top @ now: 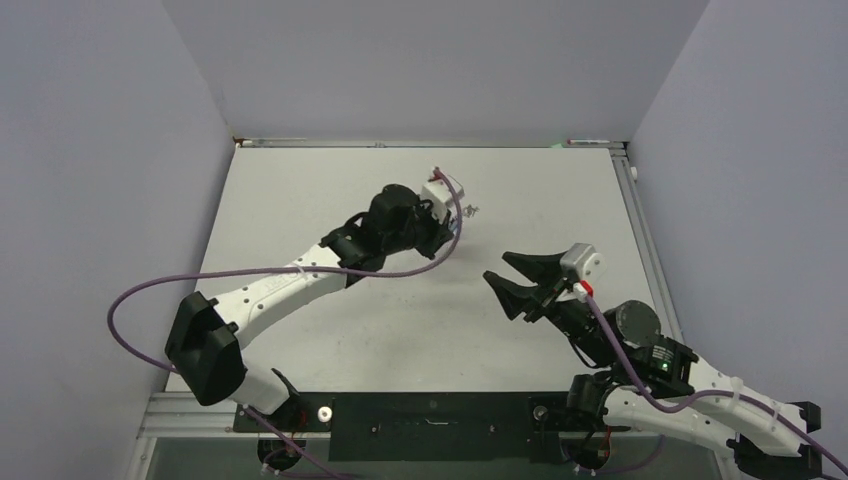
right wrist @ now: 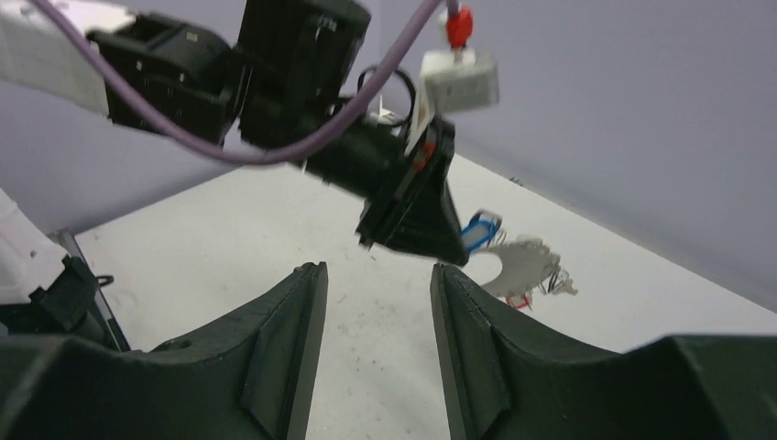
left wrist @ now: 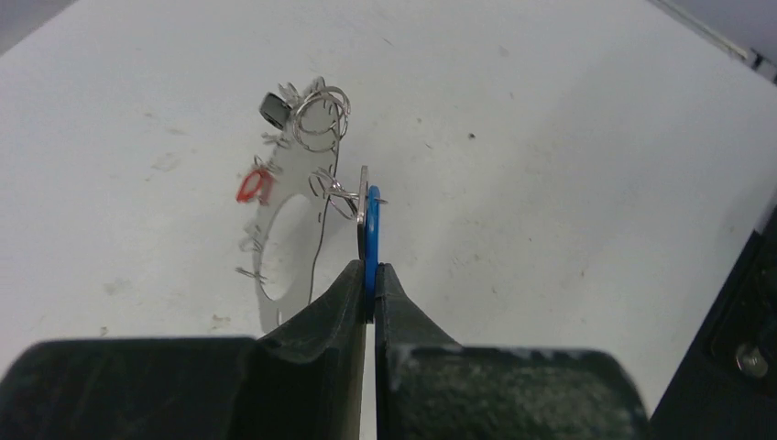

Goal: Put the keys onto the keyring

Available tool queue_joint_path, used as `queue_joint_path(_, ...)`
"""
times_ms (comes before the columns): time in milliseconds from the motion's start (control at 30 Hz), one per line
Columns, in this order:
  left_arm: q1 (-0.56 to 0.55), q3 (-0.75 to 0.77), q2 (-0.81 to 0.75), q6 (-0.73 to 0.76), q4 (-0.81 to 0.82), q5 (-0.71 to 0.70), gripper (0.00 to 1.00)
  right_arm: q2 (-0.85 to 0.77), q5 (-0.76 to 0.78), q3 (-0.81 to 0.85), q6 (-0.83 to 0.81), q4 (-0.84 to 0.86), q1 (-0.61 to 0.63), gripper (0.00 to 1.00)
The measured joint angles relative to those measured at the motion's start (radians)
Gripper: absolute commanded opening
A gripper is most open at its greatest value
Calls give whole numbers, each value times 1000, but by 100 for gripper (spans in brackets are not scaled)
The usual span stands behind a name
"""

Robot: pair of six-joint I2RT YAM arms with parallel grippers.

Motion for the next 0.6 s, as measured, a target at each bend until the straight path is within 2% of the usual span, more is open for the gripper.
queue_joint_path(133, -154, -66, 24, 65, -22, -59, 0, -85, 50, 3, 24, -13, 0, 46)
queue_joint_path(233, -239, -210, 26, 54, -32, -73, 0, -101, 72, 3, 43, -24, 0, 46)
queue_joint_path(400, -246, -411, 23, -8, -87, -110, 0, -89, 78, 3, 68, -47, 0, 46)
queue_joint_path(600, -244, -480, -33, -61, -115, -160, 0, -41, 77, 3, 80, -47, 0, 46)
